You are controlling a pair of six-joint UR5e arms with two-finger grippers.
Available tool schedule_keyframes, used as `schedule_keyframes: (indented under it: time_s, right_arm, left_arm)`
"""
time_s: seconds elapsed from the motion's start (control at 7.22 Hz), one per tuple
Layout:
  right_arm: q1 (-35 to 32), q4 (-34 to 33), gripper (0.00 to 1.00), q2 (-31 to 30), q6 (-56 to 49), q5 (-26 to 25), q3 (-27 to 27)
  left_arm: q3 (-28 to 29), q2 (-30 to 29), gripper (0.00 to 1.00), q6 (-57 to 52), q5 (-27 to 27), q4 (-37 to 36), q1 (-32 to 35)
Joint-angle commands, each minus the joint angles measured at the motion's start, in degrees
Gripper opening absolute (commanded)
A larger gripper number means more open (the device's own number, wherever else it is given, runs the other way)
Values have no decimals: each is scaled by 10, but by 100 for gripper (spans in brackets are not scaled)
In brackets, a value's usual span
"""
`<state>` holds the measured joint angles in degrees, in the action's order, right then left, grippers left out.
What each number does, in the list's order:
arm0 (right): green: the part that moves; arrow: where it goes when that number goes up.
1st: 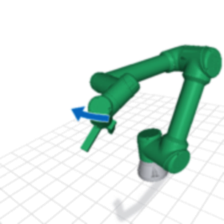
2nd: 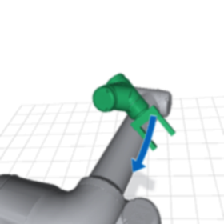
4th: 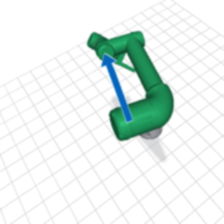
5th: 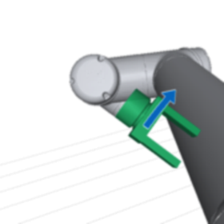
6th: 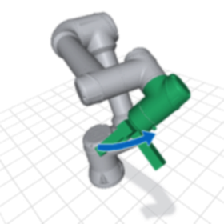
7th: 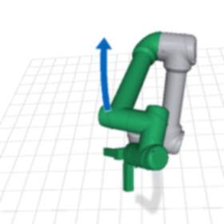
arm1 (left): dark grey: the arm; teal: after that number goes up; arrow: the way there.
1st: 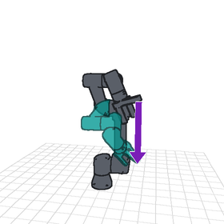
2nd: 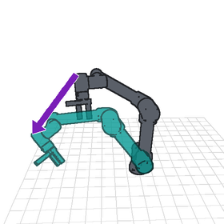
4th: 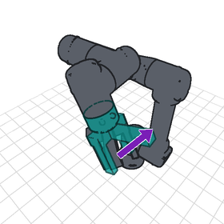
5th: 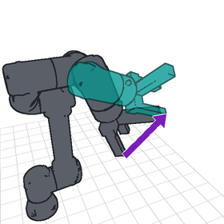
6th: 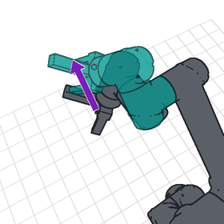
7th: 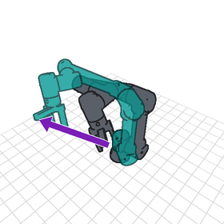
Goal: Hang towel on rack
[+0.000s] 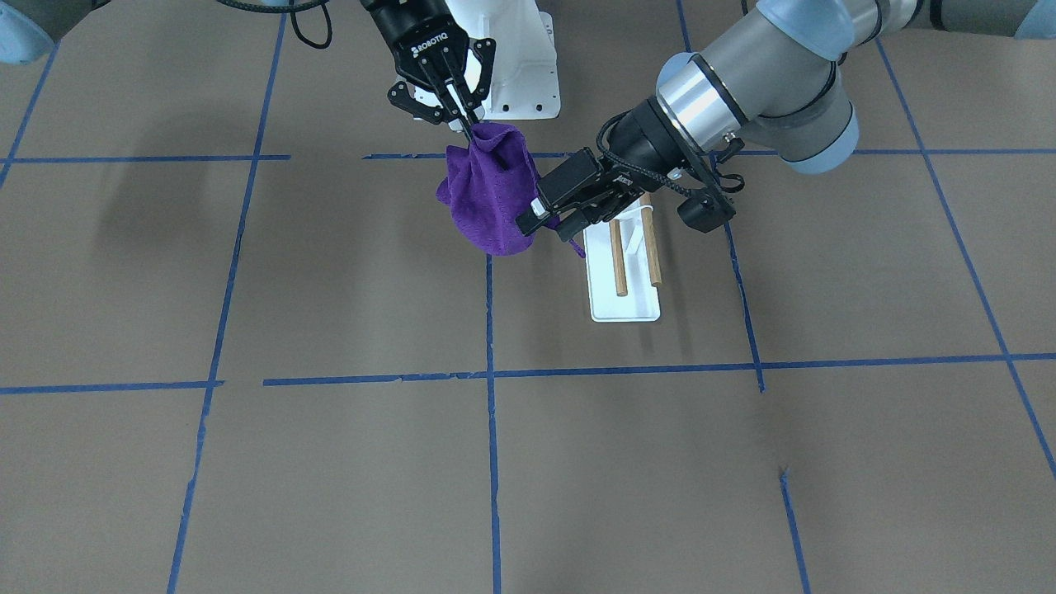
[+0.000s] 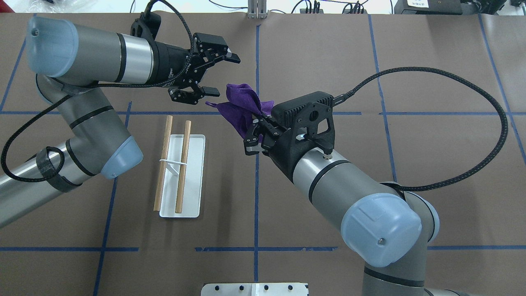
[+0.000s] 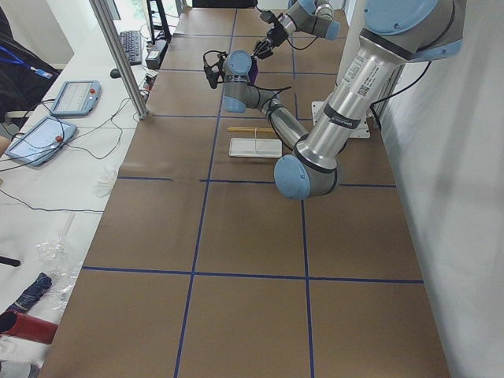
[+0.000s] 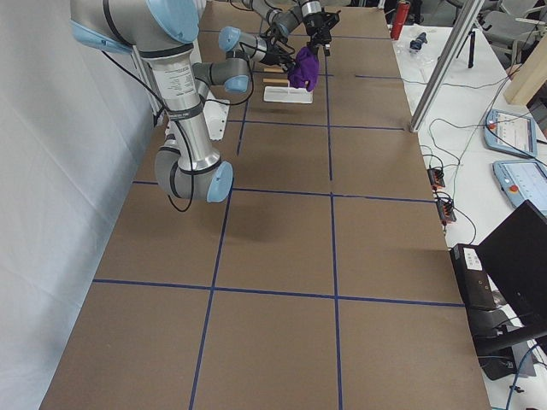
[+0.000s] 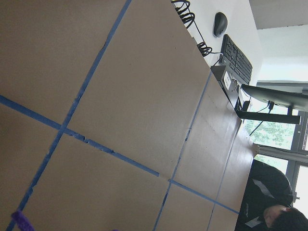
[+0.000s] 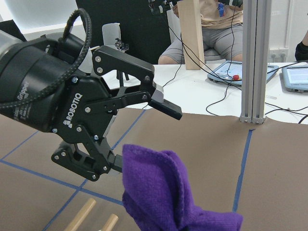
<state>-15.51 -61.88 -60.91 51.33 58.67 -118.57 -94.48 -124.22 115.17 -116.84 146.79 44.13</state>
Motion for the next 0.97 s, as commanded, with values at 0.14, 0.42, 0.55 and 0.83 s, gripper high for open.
schedule_keyframes:
  time_s: [0.14, 0.42, 0.55, 0.83]
  right_arm:
    - [-2, 0, 0, 0, 0, 0, -1]
    - [-3, 0, 0, 0, 0, 0, 0]
    - [-3, 0, 0, 0, 0, 0, 0]
    - [-5, 1, 0, 0, 0, 0, -2]
  left_arm:
    - [-2, -7, 96, 0, 0, 0, -8]
    - [-5, -8, 96, -1, 0, 0, -16]
    - [-6, -8, 94, -1, -1, 0, -17]
    - [-8, -8, 67, -3, 0, 0, -22]
